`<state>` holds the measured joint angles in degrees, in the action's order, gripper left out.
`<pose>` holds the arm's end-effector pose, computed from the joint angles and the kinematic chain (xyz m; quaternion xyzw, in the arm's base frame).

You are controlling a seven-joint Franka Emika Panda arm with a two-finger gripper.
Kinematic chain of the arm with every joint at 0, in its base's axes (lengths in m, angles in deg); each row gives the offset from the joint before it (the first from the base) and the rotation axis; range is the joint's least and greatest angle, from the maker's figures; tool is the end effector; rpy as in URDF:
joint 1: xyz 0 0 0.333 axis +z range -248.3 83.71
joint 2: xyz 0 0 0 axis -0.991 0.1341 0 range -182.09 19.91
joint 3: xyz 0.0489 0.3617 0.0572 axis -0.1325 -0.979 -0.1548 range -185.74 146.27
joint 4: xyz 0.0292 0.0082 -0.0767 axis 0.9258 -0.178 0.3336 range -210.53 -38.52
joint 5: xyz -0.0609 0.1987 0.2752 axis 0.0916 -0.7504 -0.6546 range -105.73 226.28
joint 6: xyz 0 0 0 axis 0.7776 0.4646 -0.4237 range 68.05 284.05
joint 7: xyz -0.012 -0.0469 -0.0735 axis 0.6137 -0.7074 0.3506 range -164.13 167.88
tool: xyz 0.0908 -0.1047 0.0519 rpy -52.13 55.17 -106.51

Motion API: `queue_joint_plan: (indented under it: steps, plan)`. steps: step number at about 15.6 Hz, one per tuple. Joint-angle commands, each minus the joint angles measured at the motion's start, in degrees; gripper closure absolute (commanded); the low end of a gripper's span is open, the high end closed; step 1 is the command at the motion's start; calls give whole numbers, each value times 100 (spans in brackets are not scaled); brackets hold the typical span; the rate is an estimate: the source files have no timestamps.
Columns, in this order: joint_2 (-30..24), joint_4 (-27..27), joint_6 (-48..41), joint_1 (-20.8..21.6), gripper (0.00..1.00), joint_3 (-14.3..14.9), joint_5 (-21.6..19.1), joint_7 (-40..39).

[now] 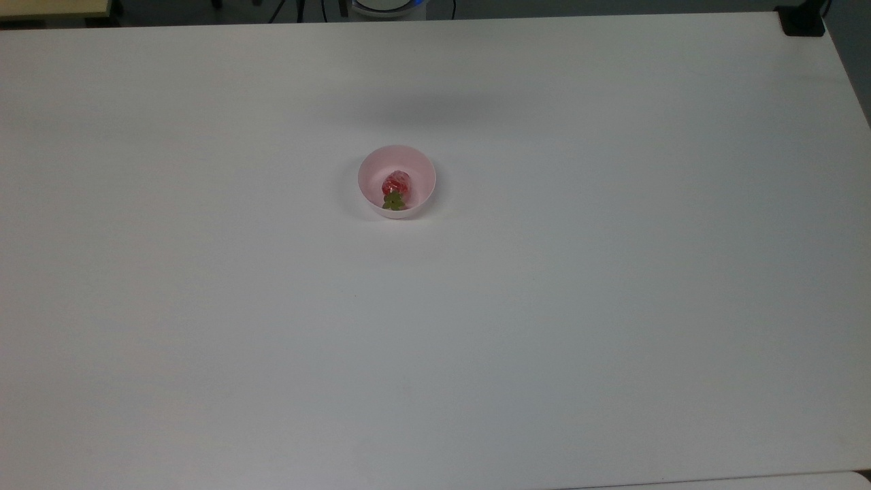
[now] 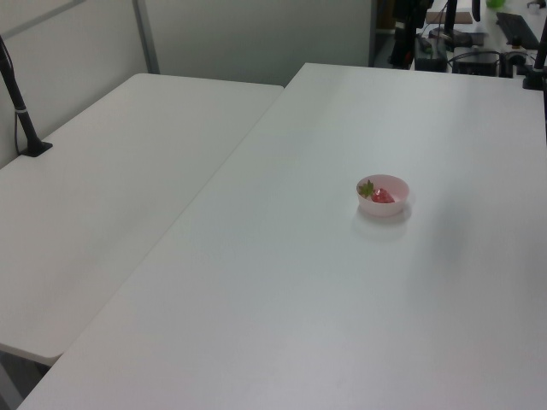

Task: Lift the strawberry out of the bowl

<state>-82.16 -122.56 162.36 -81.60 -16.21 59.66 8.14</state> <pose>0.5089 -0.0240 0.6667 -0.9953 0.0791 -0.0551 0.0076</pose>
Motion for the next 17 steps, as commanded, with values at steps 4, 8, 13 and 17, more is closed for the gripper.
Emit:
queue_joint_plan:
  steps: [4, 8, 13, 17]
  plan:
    - [-131, -170, 91, 124, 0, 87, 53, -82]
    - [-122, -170, 91, 124, 0, 87, 53, -82]
    - [-122, -170, 91, 106, 0, 88, 44, -90]
    - [-113, -170, 91, 80, 0, 96, 61, -415]
